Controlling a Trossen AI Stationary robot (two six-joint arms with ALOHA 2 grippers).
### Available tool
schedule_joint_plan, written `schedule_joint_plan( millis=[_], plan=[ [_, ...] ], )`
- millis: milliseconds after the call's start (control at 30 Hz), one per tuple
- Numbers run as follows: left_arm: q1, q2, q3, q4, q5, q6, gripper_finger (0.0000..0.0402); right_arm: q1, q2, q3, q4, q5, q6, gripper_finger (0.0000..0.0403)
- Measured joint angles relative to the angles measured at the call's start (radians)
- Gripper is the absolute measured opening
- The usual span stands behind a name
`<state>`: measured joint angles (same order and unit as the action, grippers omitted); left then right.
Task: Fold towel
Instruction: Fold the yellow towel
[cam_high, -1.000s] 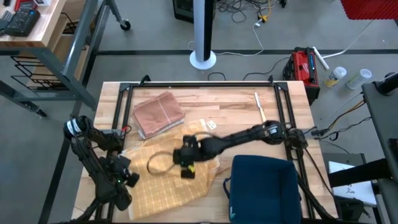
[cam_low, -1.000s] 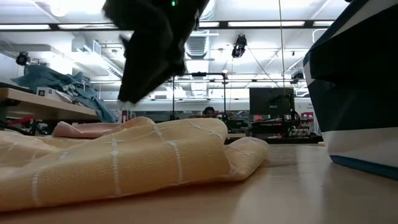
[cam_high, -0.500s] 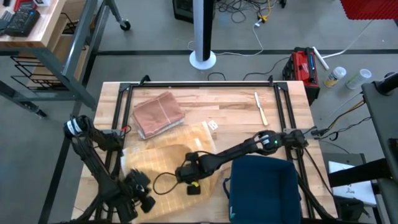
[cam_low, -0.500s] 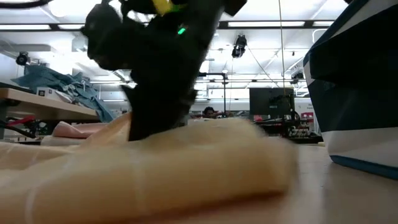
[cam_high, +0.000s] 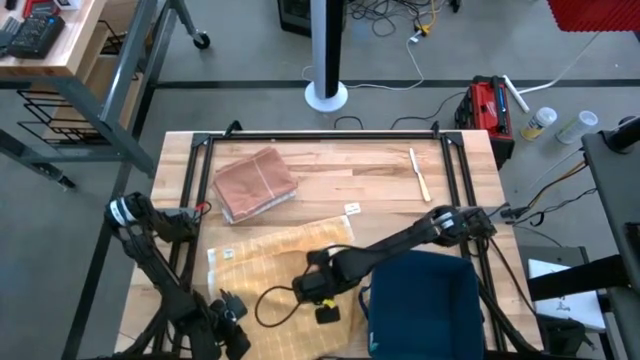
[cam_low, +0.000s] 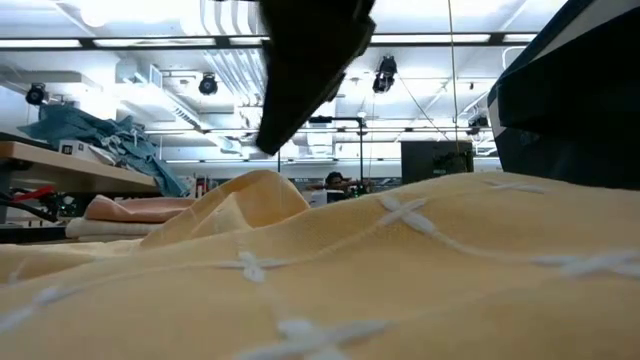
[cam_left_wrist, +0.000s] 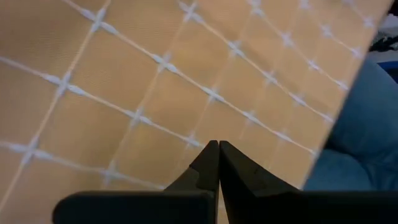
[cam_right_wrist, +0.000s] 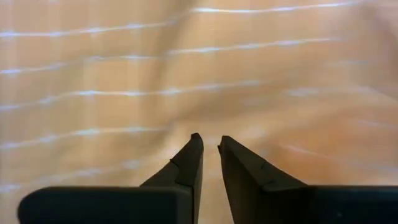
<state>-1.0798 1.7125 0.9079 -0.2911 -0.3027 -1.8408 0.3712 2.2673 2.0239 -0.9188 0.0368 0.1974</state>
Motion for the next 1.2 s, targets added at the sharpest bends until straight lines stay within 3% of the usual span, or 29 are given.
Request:
schedule_joint_plan(
  millis=[200,400,533,733,967,1200],
  plan=[
    [-0.001,-0.008,0.183,-0.279,-0.061,0.106,0.0000,0.000,-0.075,-0.021,-0.117,0.154,-0.007,0.0070],
    [0.005,-0.010,0.371,-0.705,-0.280,0.158,0.0000,-0.009,-0.089,-0.103,-0.123,0.178,0.023,0.0116],
    [0.017,-0.011,0.405,-0.863,-0.443,0.188,0.0000,-0.010,-0.093,-0.187,-0.119,0.200,0.040,0.0145],
    [0.112,-0.011,0.316,-0.822,-0.545,0.318,0.0010,-0.011,-0.104,-0.281,-0.119,0.224,0.045,0.0174],
    [0.283,-0.010,0.128,-0.475,-0.566,0.635,0.0038,-0.017,-0.185,-0.324,-0.122,0.253,0.026,0.0176],
    [0.400,-0.013,0.063,-0.324,-0.574,0.865,0.0048,-0.002,-0.364,-0.423,-0.084,0.252,0.018,0.0177]
  ],
)
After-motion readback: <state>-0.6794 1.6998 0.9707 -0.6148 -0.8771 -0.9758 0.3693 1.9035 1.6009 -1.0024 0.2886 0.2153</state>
